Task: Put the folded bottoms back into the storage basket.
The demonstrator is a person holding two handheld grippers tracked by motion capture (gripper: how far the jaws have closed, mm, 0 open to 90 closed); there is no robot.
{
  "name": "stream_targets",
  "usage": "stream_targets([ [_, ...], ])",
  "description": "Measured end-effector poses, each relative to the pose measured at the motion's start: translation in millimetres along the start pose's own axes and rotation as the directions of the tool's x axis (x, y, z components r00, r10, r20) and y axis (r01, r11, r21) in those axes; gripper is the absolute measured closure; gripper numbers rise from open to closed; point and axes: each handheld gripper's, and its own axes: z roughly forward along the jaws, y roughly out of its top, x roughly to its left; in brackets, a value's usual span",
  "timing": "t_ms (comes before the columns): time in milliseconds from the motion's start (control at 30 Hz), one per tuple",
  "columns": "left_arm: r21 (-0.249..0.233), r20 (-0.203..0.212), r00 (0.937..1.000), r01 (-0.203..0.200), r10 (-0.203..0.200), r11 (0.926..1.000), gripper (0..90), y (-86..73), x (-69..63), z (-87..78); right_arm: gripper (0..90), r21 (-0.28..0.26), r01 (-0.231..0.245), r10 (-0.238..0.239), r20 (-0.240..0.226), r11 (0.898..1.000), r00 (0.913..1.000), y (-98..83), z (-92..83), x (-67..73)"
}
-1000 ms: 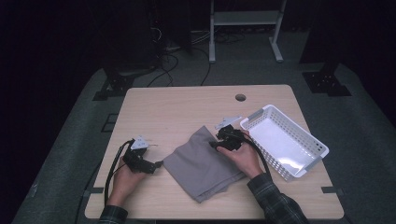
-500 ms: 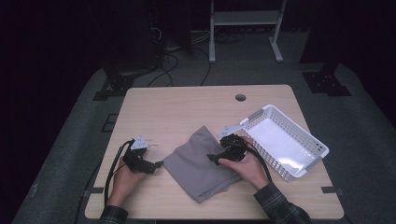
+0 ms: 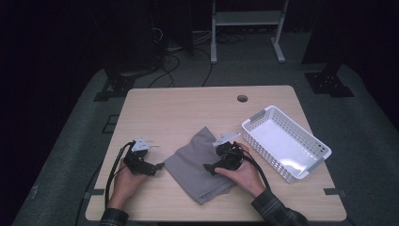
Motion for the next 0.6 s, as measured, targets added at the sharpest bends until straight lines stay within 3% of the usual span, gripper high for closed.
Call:
stream_targets([
  [167, 0.001, 0.001, 1.0, -0.002, 0.002, 1.0, 0.0, -0.2, -0.1, -0.3, 1.8, 0.02, 0.01, -0.01, 0.01, 1.0, 0.9999, -0.9, 10.0, 7.2],
  [233, 0.001, 0.001, 1.0, -0.002, 0.002, 1.0, 0.0, -0.3, -0.2, -0.3, 0.1, 0.053, 0.047, -0.049, 0.041, 0.998, 0.998, -2.4, 19.9, 13.8],
  [333, 0.001, 0.001, 1.0, -0.003, 0.003, 1.0, 0.0, -0.3, -0.3, -0.4, 0.0, 0.062, 0.06, -0.064, 0.058, 0.996, 0.9963, -3.7, 23.9, 16.3],
  [600, 0.0, 0.001, 1.0, -0.002, 0.002, 1.0, 0.0, -0.5, -0.4, -0.4, 0.0, 0.076, 0.038, -0.043, 0.067, 0.996, 0.9968, -6.6, 27.6, 16.9],
])
